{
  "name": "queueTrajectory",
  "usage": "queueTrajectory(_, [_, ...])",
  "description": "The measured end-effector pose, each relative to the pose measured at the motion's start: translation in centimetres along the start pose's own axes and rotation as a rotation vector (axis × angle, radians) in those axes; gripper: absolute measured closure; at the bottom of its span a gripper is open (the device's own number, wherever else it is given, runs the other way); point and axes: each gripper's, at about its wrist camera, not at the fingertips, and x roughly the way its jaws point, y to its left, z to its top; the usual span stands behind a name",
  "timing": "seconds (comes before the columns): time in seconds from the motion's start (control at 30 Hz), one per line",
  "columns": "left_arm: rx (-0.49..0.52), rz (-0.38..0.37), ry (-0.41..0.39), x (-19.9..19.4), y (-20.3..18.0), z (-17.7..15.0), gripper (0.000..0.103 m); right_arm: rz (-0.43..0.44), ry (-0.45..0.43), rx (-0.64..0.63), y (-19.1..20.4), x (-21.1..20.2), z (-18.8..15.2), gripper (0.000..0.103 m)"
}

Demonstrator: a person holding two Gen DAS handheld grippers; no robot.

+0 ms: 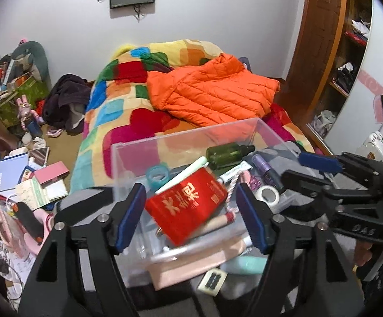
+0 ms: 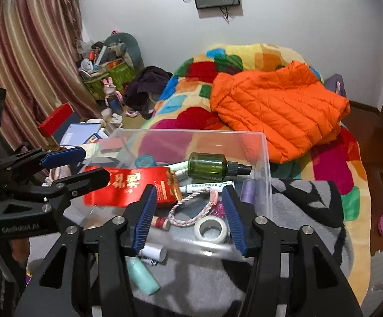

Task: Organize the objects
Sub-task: 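Withdraw both tools from the box toward the remaining items, then grasp the dotted block with the left tool while the right tool grasps the mint-green bottle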

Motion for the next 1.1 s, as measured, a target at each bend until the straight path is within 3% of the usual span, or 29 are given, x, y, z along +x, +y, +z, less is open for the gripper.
queueTrajectory(0.23, [-0.031, 0.010, 0.035, -1.3, 1.2, -4.2, 0.029, 0.021, 0.044, -0.049, 1.4, -0.4, -3.1, 0.053])
queueTrajectory(0.5, [-0.036, 0.006, 0.083, -2.1, 0.8, -8.8, 0.028, 0.065, 0.190, -0.114, 3.6, 3.0, -7.2, 0.053])
queueTrajectory(0.67, [-0.033, -0.015, 0.112, -1.7, 0.2, -10.5, 0.028, 0.090, 0.235, -0.148, 4.9, 4.9, -8.4, 0.053])
queueTrajectory(0.73, [-0.032, -0.018, 0.124, -1.3, 0.0, -11.0, 0.028, 0.098, 0.238, -0.163, 5.2, 5.4, -8.5, 0.058])
queueTrajectory(0.8, [-0.029, -0.025, 0.130, -1.0, -0.3, -11.4, 0.028, 0.107, 0.238, -0.179, 5.2, 5.5, -8.6, 0.072])
queueTrajectory(0.87, [-0.022, -0.033, 0.141, -0.6, -0.7, -11.7, 0.030, 0.109, 0.231, -0.180, 5.0, 5.1, -8.8, 0.080])
queueTrajectory(1.1, [0.008, -0.042, 0.184, 2.0, -2.0, -11.1, 0.045, 0.078, 0.229, -0.180, 3.7, 3.0, -10.3, 0.080])
